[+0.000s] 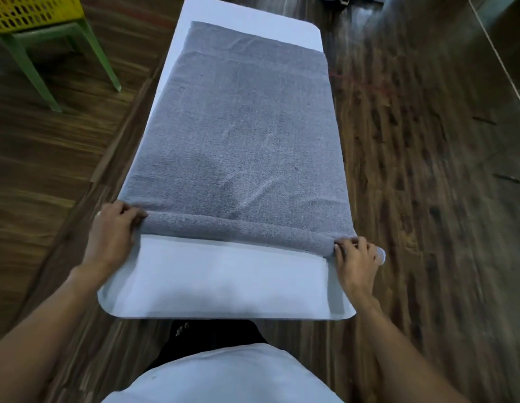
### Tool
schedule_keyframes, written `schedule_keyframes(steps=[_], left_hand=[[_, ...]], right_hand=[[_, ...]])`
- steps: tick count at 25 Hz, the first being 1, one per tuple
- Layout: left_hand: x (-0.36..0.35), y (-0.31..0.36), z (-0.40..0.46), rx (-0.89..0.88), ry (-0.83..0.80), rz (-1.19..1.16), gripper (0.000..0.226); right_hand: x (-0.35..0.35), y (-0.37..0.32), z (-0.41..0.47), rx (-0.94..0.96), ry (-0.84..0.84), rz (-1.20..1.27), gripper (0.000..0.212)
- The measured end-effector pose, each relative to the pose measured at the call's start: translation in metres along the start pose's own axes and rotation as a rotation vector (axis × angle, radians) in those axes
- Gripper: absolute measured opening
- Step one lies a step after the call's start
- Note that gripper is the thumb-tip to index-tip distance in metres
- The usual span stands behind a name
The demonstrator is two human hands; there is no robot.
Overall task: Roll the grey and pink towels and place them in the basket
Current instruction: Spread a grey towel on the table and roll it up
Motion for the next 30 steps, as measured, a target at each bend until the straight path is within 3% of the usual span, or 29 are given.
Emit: schedule_keyframes(steps=[4,8,12,15,17,20,24,28,30], left_hand=[[-0.019,0.018,-0.03,0.041,-0.092,0.066,0.057],[-0.018,0.013,0.001,0.013,-0.151,0.026,0.045],[-0.014,0.005,0.006,-0.055,-0.205,0.053,0.044],[-0.013,-0.008,-0.002,-0.096,-0.354,0.041,0.048],[-0.009,-0.007,0.006,-0.106,-0.431,-0.027,0.047],[0.0,0.0,0.023,-0.079,-0.251,-0.025,0.033],[0.002,0.018,-0.008,0.04,0.015,0.095,0.019],[-0.017,0.016,-0.038,-0.038,-0.029,0.116,0.045],[-0.023,0.012,-0.025,-0.051,-0.061,0.105,0.047]], right_hand=[[-0.011,0.006,-0.023,0.157,-0.097,-0.056,0.046],[-0.009,0.0,0.004,0.092,-0.149,0.06,0.03],[-0.001,0.0,0.008,0.076,-0.297,0.007,0.032],[0.008,0.017,-0.003,0.095,-0.456,0.02,0.045],[0.01,0.029,0.001,0.049,-0.469,0.086,0.041],[0.007,0.024,0.01,-0.114,-0.254,0.27,0.023],[-0.001,0.0,-0.01,-0.003,-0.008,0.029,0.017],[-0.008,0.007,-0.027,0.104,-0.088,0.017,0.046],[-0.009,0.005,-0.015,0.062,-0.141,0.064,0.042]])
Point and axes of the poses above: each hand's wrist, its own z-axis towards the middle knuckle, its own x-axis out of the back of the hand, y = z × x, the point moved 1 cm from there along z, towards the middle knuckle, and after that the axes turned 13 degrees about z, right-handed, at the moved point
